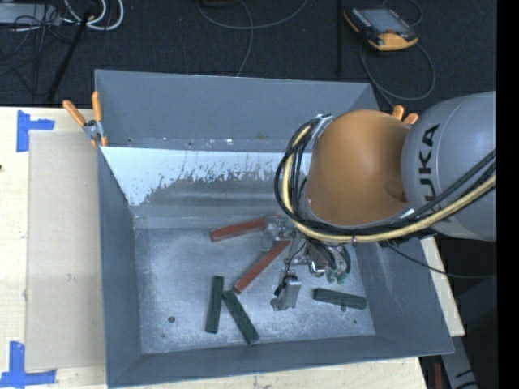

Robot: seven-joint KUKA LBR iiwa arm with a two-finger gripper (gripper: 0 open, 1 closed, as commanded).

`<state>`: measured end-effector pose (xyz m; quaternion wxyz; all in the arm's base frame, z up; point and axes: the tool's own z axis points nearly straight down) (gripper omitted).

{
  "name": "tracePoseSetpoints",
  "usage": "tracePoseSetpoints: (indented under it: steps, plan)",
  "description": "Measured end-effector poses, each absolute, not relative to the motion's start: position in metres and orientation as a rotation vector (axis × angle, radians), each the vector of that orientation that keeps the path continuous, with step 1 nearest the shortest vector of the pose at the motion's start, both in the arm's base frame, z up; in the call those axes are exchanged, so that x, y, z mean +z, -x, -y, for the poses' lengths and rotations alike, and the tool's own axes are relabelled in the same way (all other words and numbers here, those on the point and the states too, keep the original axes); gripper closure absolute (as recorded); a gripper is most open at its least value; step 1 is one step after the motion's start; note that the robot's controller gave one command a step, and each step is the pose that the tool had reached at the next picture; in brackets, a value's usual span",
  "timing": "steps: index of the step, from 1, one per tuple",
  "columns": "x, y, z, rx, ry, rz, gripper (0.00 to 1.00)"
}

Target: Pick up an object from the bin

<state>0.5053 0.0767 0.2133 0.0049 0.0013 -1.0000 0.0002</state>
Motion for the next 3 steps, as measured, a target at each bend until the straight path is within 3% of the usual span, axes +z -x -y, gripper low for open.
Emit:
tracePoseSetpoints:
  steps: [1, 2, 3]
  plan:
    - [0.0649, -0.5502, -0.0422, 0.002, -0.078, 3.134, 0.0]
    - [0.0697, -0.5517, -0.0429, -0.001, -0.074, 3.14, 1.0]
    - [0.0694, -0.5515, -0.0428, -0.001, -0.072, 3.14, 0.0]
